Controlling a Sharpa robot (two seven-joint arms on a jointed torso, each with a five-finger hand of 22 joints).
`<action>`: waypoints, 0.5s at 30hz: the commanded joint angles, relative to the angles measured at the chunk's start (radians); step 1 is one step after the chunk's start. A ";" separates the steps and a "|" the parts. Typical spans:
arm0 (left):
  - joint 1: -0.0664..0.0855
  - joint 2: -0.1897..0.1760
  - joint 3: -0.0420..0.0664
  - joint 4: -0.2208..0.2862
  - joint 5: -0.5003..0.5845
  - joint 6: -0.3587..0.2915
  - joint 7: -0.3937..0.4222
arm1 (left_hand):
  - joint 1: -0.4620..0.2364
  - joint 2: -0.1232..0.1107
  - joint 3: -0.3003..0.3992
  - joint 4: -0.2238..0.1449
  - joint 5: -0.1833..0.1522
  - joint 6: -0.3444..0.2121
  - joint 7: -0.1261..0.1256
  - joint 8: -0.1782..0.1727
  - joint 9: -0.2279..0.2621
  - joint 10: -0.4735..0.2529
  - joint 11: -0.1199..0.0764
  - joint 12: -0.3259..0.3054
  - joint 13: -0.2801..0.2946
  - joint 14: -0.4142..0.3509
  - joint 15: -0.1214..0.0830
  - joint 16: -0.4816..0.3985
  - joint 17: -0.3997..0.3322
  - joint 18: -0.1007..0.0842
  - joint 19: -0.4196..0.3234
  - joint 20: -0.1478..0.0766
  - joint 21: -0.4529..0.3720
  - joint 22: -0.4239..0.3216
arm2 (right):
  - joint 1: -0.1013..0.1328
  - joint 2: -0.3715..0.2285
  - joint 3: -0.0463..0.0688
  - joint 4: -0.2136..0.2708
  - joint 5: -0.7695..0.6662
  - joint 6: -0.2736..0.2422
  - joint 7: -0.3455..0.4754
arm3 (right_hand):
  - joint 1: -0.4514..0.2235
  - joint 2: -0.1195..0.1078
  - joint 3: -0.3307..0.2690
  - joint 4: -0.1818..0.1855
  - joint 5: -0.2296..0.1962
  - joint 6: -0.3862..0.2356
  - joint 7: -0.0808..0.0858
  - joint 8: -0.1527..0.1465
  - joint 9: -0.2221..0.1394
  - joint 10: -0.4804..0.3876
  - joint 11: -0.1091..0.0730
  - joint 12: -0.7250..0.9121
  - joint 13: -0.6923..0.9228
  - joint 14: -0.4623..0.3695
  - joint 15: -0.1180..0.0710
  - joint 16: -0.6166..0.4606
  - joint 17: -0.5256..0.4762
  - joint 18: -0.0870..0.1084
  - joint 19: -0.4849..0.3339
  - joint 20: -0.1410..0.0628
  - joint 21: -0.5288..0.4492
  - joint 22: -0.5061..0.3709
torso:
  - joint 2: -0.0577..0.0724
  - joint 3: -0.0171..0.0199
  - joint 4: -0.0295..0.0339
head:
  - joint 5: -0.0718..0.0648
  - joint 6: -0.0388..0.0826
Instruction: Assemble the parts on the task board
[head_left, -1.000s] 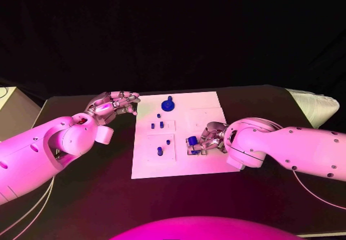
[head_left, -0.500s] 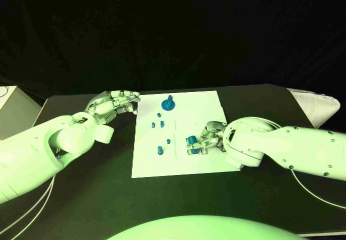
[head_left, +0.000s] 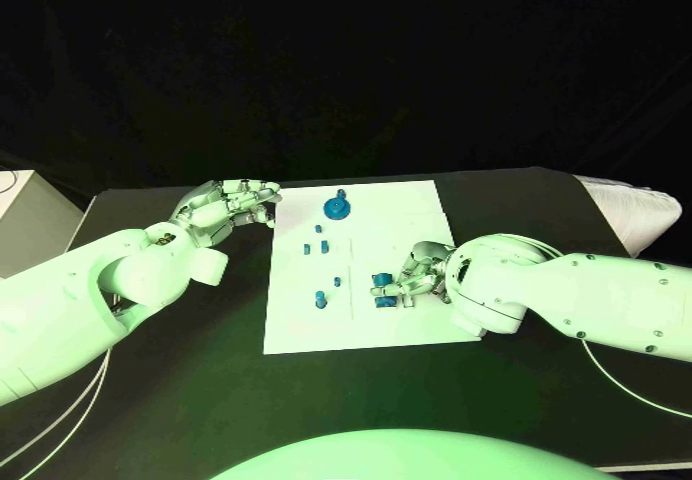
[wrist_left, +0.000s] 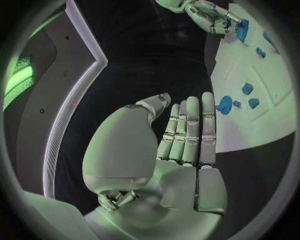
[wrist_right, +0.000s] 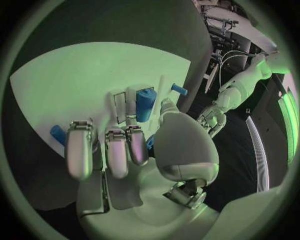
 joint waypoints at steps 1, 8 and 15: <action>0.000 0.002 0.000 0.001 0.003 0.015 0.005 | 0.006 0.008 -0.003 0.004 0.003 -0.003 0.006 0.007 -0.001 -0.006 -0.001 0.006 -0.002 0.001 0.006 -0.004 -0.002 0.013 0.006 -0.003 -0.003 -0.002 | -0.002 0.000 0.000 0.005 -0.021 -0.012 0.019 | -0.034 -0.015 -0.011 0.002 -0.044 -0.011 0.000 0.007 0.004 0.032 -0.002 -0.004 0.172 0.094 -0.003 -0.005 0.220 -0.007 0.051 -0.003 -0.005 0.174 | 0.000 -0.0002 0.0000 | -0.002 0.001; 0.000 0.002 0.000 0.001 0.003 0.016 0.006 | 0.006 0.008 -0.003 0.004 0.003 -0.003 0.006 0.007 -0.001 -0.006 -0.001 0.006 -0.002 0.001 0.006 -0.004 -0.002 0.013 0.006 -0.003 -0.003 -0.002 | -0.006 -0.018 0.000 0.023 -0.042 -0.016 0.042 | -0.046 -0.011 -0.007 0.001 -0.061 -0.008 -0.002 0.012 0.009 0.035 -0.003 0.000 0.176 0.095 -0.004 -0.004 0.224 -0.008 0.053 -0.004 0.002 0.178 | 0.000 0.0007 0.0007 | -0.003 0.003; -0.001 0.002 0.000 0.000 0.003 0.016 0.006 | 0.006 0.008 -0.003 0.004 0.003 -0.003 0.006 0.007 -0.001 -0.006 -0.001 0.006 -0.002 0.001 0.006 -0.004 -0.002 0.013 0.006 -0.003 -0.003 -0.002 | -0.008 -0.050 0.000 0.048 -0.051 -0.014 0.081 | 0.043 0.040 0.029 -0.003 -0.053 0.004 -0.009 0.029 0.021 0.043 -0.010 0.010 0.184 0.097 -0.009 -0.001 0.232 -0.011 0.058 -0.008 0.014 0.186 | -0.001 0.0011 0.0005 | -0.001 0.003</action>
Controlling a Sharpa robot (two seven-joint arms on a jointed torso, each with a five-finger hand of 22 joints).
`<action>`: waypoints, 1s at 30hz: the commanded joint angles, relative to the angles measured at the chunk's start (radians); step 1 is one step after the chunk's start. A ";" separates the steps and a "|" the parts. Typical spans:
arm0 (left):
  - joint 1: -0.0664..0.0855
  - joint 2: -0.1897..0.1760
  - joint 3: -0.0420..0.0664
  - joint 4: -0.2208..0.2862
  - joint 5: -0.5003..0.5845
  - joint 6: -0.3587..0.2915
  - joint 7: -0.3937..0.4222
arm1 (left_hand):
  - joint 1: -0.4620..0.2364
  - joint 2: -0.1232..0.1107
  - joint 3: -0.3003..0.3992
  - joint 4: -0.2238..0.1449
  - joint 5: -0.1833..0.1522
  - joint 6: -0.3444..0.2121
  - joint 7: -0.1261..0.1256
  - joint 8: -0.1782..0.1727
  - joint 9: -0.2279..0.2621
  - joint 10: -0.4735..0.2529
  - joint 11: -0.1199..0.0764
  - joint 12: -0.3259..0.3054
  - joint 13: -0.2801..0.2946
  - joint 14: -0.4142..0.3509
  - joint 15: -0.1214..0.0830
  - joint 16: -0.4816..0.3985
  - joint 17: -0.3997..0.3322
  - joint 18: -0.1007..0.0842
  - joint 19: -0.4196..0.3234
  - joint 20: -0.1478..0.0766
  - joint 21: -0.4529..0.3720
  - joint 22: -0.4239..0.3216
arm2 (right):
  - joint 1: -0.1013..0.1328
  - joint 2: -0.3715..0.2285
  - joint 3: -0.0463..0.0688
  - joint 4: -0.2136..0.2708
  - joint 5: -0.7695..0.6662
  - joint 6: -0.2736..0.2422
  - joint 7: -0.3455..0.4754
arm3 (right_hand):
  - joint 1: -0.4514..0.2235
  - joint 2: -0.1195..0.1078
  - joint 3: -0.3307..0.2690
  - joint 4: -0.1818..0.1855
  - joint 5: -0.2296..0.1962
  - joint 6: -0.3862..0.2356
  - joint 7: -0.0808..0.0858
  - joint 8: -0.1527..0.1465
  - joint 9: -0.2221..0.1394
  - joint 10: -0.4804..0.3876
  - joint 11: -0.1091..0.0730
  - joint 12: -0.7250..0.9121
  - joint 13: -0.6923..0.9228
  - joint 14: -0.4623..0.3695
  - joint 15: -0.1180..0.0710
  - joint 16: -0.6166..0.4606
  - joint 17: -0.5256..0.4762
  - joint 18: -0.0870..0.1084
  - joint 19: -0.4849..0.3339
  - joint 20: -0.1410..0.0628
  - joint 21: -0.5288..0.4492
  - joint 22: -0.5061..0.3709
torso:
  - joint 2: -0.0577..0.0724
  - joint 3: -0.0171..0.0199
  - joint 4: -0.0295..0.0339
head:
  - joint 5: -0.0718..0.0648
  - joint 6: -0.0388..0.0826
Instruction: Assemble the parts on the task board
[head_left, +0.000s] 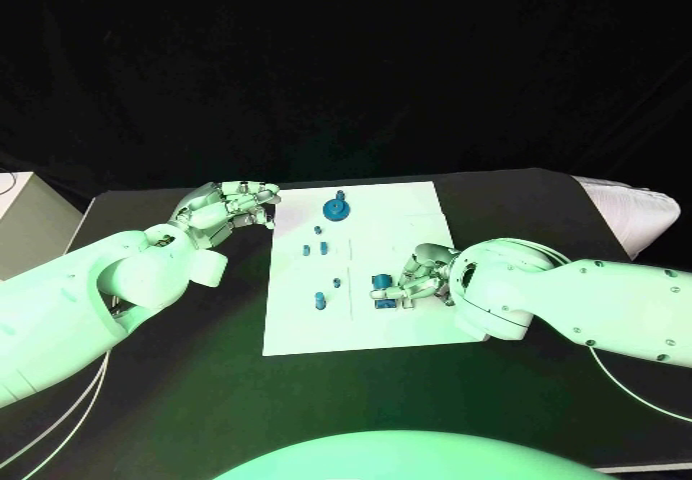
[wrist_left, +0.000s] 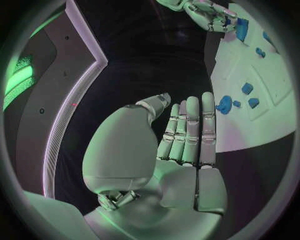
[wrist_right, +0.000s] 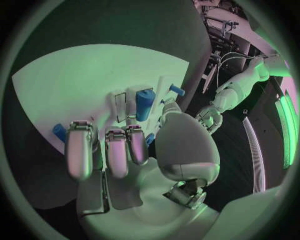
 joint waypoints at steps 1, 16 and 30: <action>-0.001 0.001 0.000 0.001 0.003 0.015 0.006 | 0.006 0.008 -0.003 0.004 0.003 -0.003 0.006 0.007 -0.001 -0.006 -0.001 0.006 -0.002 0.001 0.006 -0.004 -0.002 0.013 0.006 -0.003 -0.003 -0.001 | -0.002 -0.015 0.000 0.014 -0.024 0.002 0.059 | 0.060 0.014 0.013 -0.001 0.002 0.011 -0.007 0.016 0.007 0.044 -0.011 0.008 0.186 0.098 -0.010 0.000 0.234 -0.012 0.059 -0.009 0.012 0.189 | 0.000 0.0009 0.0003 | 0.001 0.000; -0.003 0.001 0.000 0.000 0.003 0.016 0.004 | 0.007 0.010 -0.003 0.006 0.003 -0.003 0.006 0.007 -0.001 -0.007 -0.001 0.007 -0.002 0.001 0.006 -0.005 -0.002 0.013 0.007 -0.003 -0.005 -0.002 | -0.002 -0.048 0.000 0.033 -0.052 0.019 0.076 | 0.171 0.013 0.002 -0.002 -0.032 0.029 -0.020 0.049 0.023 0.052 -0.022 0.018 0.196 0.100 -0.019 0.004 0.243 -0.016 0.065 -0.017 0.030 0.199 | 0.000 0.0007 0.0007 | 0.000 0.002; -0.004 0.001 0.000 0.001 0.003 0.017 0.003 | 0.007 0.010 -0.003 0.006 0.003 -0.003 0.006 0.007 -0.001 -0.007 -0.001 0.007 -0.002 0.001 0.006 -0.005 -0.002 0.013 0.007 -0.003 -0.005 -0.002 | -0.007 -0.036 0.000 0.016 -0.072 0.027 0.062 | 0.245 0.053 0.003 -0.007 -0.020 0.031 -0.030 0.076 0.035 0.056 -0.032 0.022 0.199 0.100 -0.028 0.005 0.245 -0.017 0.067 -0.025 0.036 0.204 | 0.000 -0.0007 0.0006 | 0.003 -0.003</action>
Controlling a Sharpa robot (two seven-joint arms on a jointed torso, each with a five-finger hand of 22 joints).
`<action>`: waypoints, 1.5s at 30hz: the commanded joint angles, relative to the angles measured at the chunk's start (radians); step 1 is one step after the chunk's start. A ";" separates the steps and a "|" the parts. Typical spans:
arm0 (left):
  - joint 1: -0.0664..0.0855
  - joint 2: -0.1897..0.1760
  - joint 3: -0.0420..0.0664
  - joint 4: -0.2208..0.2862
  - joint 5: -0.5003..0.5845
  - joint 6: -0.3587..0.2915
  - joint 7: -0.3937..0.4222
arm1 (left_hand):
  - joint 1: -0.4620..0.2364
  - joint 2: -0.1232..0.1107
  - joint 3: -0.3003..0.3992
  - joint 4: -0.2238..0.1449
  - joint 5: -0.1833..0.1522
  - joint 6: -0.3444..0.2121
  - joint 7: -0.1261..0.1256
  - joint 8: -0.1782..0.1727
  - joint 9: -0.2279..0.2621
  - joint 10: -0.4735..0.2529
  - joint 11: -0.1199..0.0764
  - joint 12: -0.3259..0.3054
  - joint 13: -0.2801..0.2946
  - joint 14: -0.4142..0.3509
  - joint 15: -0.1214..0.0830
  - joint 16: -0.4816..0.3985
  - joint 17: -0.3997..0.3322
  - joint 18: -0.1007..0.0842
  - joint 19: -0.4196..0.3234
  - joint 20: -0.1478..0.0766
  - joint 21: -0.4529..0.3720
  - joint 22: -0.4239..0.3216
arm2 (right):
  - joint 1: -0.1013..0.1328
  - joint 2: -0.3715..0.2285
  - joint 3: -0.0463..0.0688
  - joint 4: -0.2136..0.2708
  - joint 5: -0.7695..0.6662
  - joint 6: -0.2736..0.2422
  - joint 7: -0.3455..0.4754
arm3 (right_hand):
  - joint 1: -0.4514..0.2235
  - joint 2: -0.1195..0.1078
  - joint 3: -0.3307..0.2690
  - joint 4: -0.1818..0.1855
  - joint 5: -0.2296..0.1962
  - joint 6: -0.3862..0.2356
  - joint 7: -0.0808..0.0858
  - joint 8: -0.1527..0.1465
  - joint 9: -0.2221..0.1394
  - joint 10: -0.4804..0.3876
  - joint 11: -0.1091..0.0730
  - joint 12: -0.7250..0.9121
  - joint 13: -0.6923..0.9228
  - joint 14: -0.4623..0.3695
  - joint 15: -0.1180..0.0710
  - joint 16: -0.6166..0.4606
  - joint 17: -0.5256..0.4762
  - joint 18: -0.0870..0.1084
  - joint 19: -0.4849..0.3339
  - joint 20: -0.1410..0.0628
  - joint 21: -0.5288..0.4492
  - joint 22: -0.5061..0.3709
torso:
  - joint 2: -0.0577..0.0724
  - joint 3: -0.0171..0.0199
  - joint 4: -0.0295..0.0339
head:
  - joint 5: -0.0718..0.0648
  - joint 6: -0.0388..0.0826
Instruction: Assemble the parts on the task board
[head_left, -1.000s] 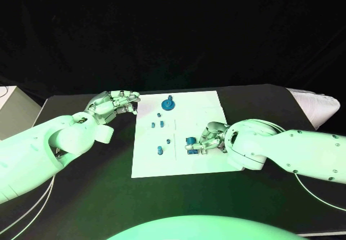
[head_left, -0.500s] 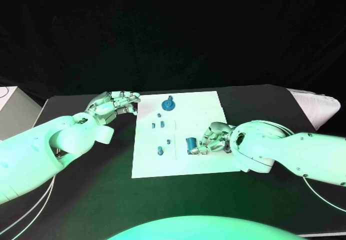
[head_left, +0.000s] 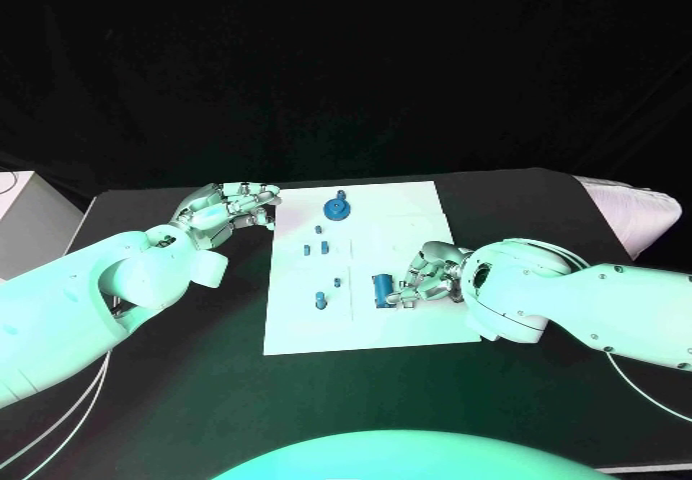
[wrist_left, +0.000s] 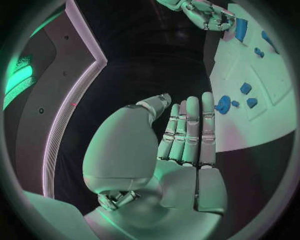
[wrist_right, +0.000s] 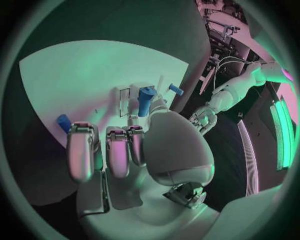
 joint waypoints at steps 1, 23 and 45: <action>0.000 0.001 0.000 0.002 0.003 0.016 0.005 | 0.002 0.005 0.000 0.003 0.003 -0.003 0.006 0.002 -0.001 -0.007 -0.001 0.007 -0.001 0.001 0.006 -0.005 -0.002 0.013 0.004 0.000 -0.005 -0.001 | -0.004 0.005 0.000 -0.001 -0.023 0.024 0.003 | 0.050 -0.001 0.000 -0.007 -0.008 -0.002 -0.008 0.010 0.002 0.055 -0.009 0.006 0.200 0.100 -0.007 0.005 0.246 -0.017 0.071 -0.008 0.006 0.205 | -0.001 -0.0007 0.0005 | 0.002 -0.003; -0.001 0.001 0.000 0.002 0.003 0.017 0.003 | 0.001 0.006 -0.001 0.005 0.003 -0.004 0.006 0.003 -0.002 -0.007 -0.001 0.007 -0.001 0.001 0.006 -0.005 -0.002 0.013 0.005 0.000 -0.006 -0.001 | -0.010 0.026 0.000 -0.023 -0.057 -0.051 -0.019 | 0.085 0.017 0.029 0.001 -0.027 0.006 -0.013 0.021 -0.002 0.064 -0.014 0.020 0.211 0.102 -0.011 0.007 0.253 -0.022 0.077 -0.012 0.028 0.216 | 0.000 0.0004 0.0007 | 0.002 -0.004; -0.001 0.003 0.000 -0.001 0.003 0.022 0.003 | 0.000 0.008 -0.002 0.008 0.003 -0.004 0.006 0.004 -0.002 -0.008 -0.001 0.008 -0.002 0.001 0.006 -0.005 -0.001 0.013 0.005 0.000 -0.008 -0.003 | 0.017 -0.060 0.007 -0.001 -0.031 -0.064 0.091 | 0.111 0.000 0.040 -0.002 0.009 -0.057 0.029 -0.084 -0.074 0.068 0.021 0.027 0.217 0.103 0.017 0.009 0.257 -0.023 0.078 0.009 0.031 0.220 | -0.004 -0.0006 -0.0023 | -0.006 0.006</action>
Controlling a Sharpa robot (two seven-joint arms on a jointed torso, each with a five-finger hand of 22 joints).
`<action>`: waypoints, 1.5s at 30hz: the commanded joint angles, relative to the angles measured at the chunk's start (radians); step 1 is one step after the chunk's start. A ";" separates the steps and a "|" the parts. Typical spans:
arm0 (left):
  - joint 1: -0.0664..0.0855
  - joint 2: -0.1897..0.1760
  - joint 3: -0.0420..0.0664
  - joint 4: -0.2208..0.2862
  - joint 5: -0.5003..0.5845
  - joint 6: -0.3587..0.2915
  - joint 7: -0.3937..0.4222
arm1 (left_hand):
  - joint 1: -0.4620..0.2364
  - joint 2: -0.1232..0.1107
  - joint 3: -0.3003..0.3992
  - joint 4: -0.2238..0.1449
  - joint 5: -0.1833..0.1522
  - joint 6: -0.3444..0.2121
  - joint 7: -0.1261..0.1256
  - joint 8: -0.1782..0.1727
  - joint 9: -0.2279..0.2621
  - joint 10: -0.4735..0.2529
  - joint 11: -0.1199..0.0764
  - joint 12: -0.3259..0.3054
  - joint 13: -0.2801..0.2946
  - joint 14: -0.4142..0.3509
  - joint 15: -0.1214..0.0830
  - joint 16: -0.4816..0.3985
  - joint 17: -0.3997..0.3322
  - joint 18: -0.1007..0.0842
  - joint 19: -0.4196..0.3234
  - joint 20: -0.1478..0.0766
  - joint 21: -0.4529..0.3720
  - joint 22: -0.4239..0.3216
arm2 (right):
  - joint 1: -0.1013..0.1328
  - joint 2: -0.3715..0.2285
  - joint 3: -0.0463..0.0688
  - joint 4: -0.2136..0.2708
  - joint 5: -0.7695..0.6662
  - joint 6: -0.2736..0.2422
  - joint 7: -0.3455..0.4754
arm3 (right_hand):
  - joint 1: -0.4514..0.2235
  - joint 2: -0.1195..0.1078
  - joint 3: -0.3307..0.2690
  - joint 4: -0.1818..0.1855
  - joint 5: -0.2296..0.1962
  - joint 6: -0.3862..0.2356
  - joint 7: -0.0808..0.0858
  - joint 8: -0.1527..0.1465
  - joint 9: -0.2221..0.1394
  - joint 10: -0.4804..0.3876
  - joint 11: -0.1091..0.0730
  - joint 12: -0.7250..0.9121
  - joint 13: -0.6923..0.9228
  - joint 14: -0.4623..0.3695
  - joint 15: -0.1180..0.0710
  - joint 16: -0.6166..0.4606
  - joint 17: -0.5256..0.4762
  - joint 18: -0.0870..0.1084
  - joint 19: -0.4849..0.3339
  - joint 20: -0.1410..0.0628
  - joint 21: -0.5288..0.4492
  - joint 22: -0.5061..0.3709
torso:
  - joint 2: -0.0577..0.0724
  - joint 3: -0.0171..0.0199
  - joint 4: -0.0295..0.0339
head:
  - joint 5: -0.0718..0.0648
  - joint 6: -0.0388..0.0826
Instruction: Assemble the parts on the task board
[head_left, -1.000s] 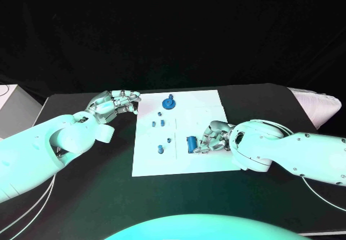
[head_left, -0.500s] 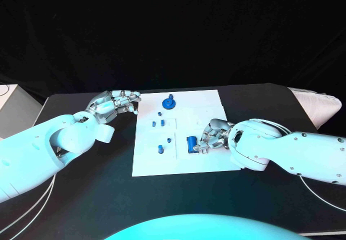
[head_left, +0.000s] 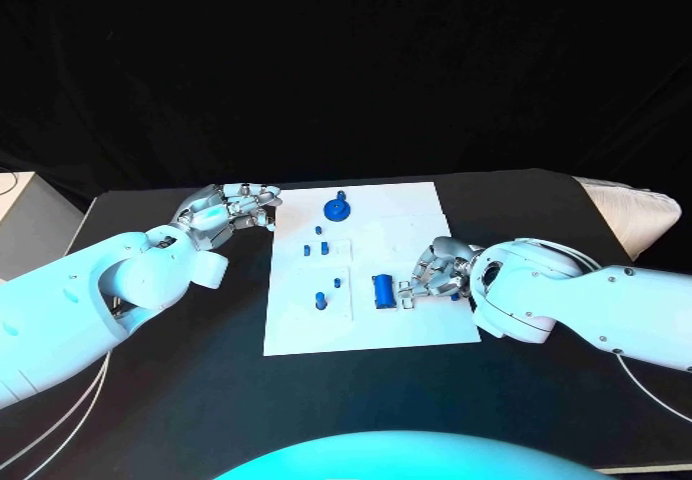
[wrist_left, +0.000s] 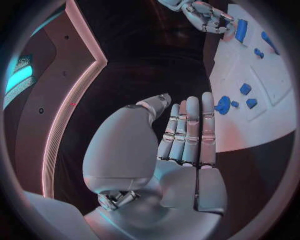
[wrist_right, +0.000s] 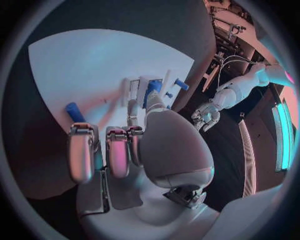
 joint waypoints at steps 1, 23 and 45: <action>-0.001 0.003 0.000 0.000 0.003 0.019 0.007 | 0.000 0.007 0.000 0.005 0.002 -0.004 0.006 0.004 -0.001 -0.008 -0.001 0.005 -0.002 0.000 0.006 -0.005 -0.001 0.013 0.006 0.001 -0.004 -0.001 | 0.021 -0.026 0.004 -0.003 0.011 -0.003 0.084 | 0.011 0.007 0.009 0.000 0.002 -0.007 0.013 -0.039 -0.030 0.069 0.014 0.005 0.216 0.103 0.015 0.006 0.258 -0.014 0.075 0.015 0.006 0.222 | -0.001 -0.0003 -0.0014 | -0.008 0.005; -0.003 0.005 -0.001 -0.002 0.004 0.022 0.009 | -0.001 0.007 0.000 0.006 0.002 -0.004 0.006 0.004 -0.001 -0.008 -0.001 0.005 -0.002 0.000 0.006 -0.005 -0.001 0.013 0.006 0.001 -0.004 -0.001 | 0.041 -0.126 0.001 -0.049 -0.191 0.144 -0.014 | -0.073 -0.001 -0.011 0.004 -0.009 0.089 -0.012 -0.045 -0.010 0.077 -0.006 0.014 0.224 0.104 0.001 0.008 0.263 -0.018 0.082 0.007 0.030 0.234 | -0.002 -0.0013 -0.0017 | -0.047 0.019; -0.004 -0.005 -0.001 0.003 0.004 0.024 0.002 | -0.003 0.007 -0.002 0.009 0.002 -0.005 0.006 0.005 -0.001 -0.008 -0.001 0.006 -0.002 0.000 0.007 -0.005 -0.001 0.013 0.006 0.001 -0.007 -0.003 | -0.011 -0.087 -0.001 -0.068 -0.181 0.151 -0.076 | -0.147 -0.040 0.022 0.005 0.014 0.084 -0.015 -0.041 0.023 0.074 -0.008 0.008 0.221 0.104 -0.001 0.008 0.263 -0.017 0.081 0.004 0.025 0.233 | 0.000 -0.0011 -0.0009 | -0.042 -0.002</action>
